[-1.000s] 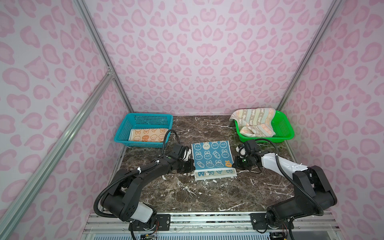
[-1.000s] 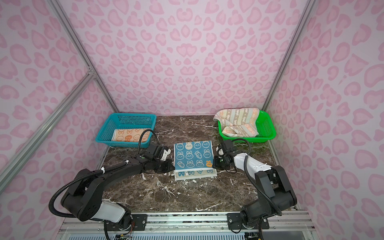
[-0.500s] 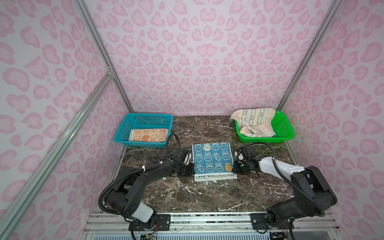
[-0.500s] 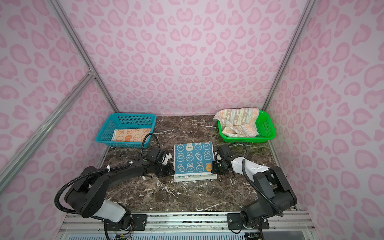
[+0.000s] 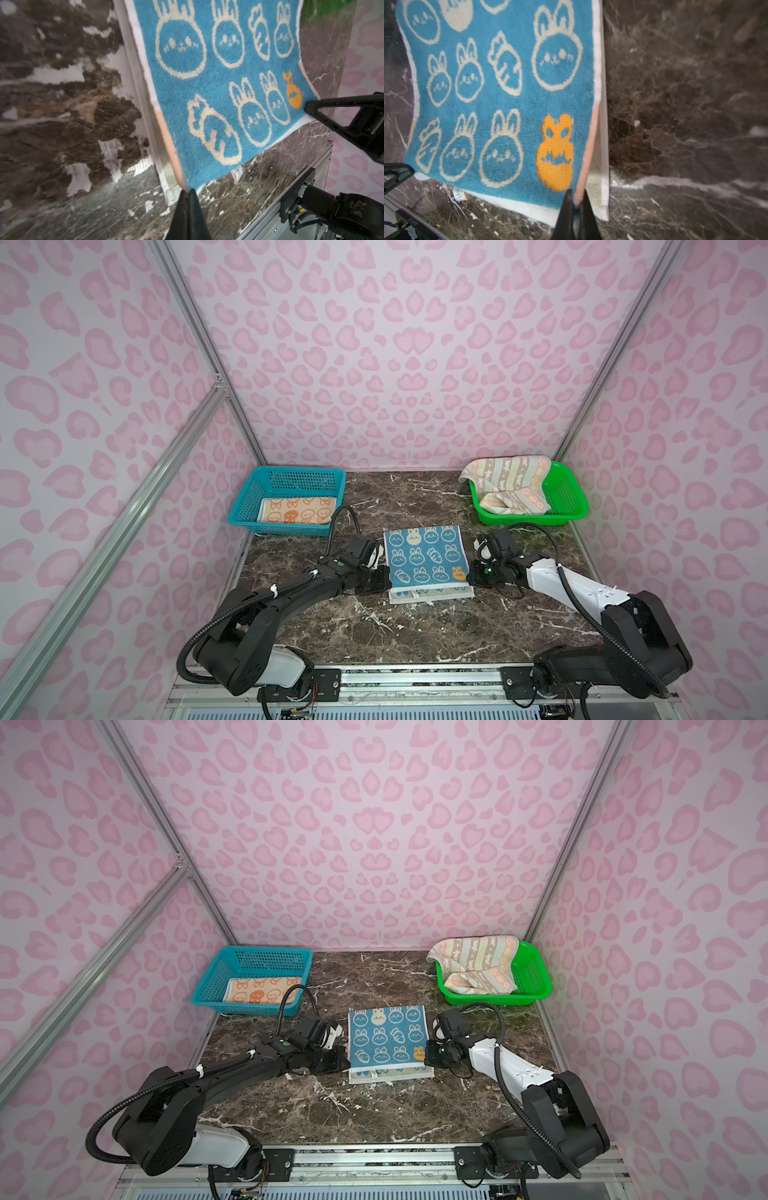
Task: Fold and stack the towels
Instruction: 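Release the towel's nearer edge and move both grippers to its farther edge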
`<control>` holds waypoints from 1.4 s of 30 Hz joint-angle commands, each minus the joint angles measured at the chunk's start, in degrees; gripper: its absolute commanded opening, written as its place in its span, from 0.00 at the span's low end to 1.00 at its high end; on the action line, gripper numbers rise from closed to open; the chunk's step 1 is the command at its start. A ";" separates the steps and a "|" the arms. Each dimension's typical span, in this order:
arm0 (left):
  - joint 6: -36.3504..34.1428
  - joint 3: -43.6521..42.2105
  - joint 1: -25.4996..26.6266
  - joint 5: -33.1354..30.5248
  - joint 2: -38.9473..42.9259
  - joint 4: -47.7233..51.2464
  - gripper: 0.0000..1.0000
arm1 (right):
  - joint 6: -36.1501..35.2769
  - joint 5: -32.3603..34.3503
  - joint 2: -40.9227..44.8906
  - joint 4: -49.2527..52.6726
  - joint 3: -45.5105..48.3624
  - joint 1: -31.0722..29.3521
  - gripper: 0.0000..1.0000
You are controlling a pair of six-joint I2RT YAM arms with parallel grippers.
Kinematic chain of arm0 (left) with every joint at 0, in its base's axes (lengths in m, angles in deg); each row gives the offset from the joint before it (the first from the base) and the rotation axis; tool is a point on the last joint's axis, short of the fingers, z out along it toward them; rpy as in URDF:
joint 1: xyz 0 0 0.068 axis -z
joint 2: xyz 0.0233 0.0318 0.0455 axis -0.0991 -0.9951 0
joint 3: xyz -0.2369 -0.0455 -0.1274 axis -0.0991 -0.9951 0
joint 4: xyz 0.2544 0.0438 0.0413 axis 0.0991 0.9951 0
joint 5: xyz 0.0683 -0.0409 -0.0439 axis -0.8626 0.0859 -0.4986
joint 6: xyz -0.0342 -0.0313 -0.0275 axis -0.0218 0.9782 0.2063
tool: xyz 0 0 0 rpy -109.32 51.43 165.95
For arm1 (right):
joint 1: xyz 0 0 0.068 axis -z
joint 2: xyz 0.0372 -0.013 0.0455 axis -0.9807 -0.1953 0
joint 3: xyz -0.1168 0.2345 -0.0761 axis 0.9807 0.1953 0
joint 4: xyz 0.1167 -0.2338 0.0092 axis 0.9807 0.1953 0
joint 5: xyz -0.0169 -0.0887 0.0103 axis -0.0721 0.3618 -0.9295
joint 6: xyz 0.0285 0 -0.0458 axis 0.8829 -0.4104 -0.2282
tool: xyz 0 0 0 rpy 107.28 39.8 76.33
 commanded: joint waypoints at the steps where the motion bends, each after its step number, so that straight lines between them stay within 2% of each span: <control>1: 1.00 -0.79 0.42 -0.67 -2.64 -1.84 0.03 | 1.22 1.11 -2.02 -0.64 1.82 -0.44 0.00; 8: 0.04 0.20 1.24 -1.09 -6.11 -0.45 0.03 | 1.43 2.92 -5.26 -1.03 1.36 -2.47 0.00; 13: -0.81 0.87 1.33 -2.17 -5.38 3.13 0.04 | 0.84 4.35 -5.04 1.44 0.99 -4.10 0.08; 18: -2.14 2.58 1.33 -5.94 -1.61 9.49 0.20 | -1.49 7.53 -0.91 7.78 0.98 -4.74 0.25; 22: -2.92 4.34 1.33 -7.55 0.30 12.00 0.32 | -2.53 9.02 2.75 10.17 0.36 -4.76 0.30; 25: -3.63 7.10 1.33 -8.35 0.65 12.49 0.35 | -2.94 9.08 3.43 8.87 -1.37 -4.74 0.31; 29: -5.79 13.70 1.33 -6.42 -4.13 10.35 0.33 | -3.38 6.73 0.31 3.26 -3.52 -4.60 0.28; 32: -5.90 17.05 1.33 -3.67 -10.11 8.06 0.16 | -3.51 5.93 -4.11 1.55 -6.37 -4.74 0.21; 34: -5.69 18.03 1.33 -4.24 -13.11 7.69 0.03 | -3.30 6.53 -6.40 1.35 -7.52 -4.85 0.18; 38: -5.11 17.36 1.33 -6.24 -16.75 7.50 0.03 | -3.08 7.32 -9.45 1.31 -7.76 -5.46 0.14; 42: -4.87 14.81 1.33 -6.37 -16.92 7.60 0.03 | -3.29 8.31 -10.56 2.45 -7.03 -7.53 0.14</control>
